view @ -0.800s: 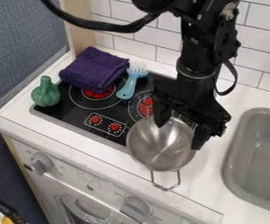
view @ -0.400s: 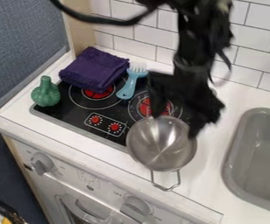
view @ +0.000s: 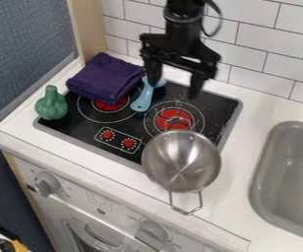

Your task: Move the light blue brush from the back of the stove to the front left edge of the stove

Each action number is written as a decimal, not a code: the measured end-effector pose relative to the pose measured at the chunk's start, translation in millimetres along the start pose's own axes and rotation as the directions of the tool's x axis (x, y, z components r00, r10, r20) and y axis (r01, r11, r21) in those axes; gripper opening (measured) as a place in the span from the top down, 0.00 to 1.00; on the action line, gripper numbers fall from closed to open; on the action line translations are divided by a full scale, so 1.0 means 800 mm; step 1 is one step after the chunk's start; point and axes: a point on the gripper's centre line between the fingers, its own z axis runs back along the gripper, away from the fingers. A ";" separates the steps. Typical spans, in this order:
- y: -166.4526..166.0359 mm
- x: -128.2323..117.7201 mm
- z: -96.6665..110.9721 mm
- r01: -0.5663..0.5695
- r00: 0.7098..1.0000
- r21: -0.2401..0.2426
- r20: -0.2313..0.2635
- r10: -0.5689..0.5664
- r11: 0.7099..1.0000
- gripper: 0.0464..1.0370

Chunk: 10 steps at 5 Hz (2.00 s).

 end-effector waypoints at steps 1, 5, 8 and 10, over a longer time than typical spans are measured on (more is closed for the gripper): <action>0.033 0.020 -0.049 -0.087 0.994 -0.020 -0.072 0.086 0.996 0.04; 0.063 0.052 -0.111 -0.107 0.988 -0.032 -0.115 0.102 0.994 0.09; 0.039 0.037 -0.105 -0.053 0.990 -0.066 -0.132 0.044 0.996 0.70; 0.031 -0.012 -0.042 0.082 0.991 -0.095 -0.095 -0.091 0.992 0.70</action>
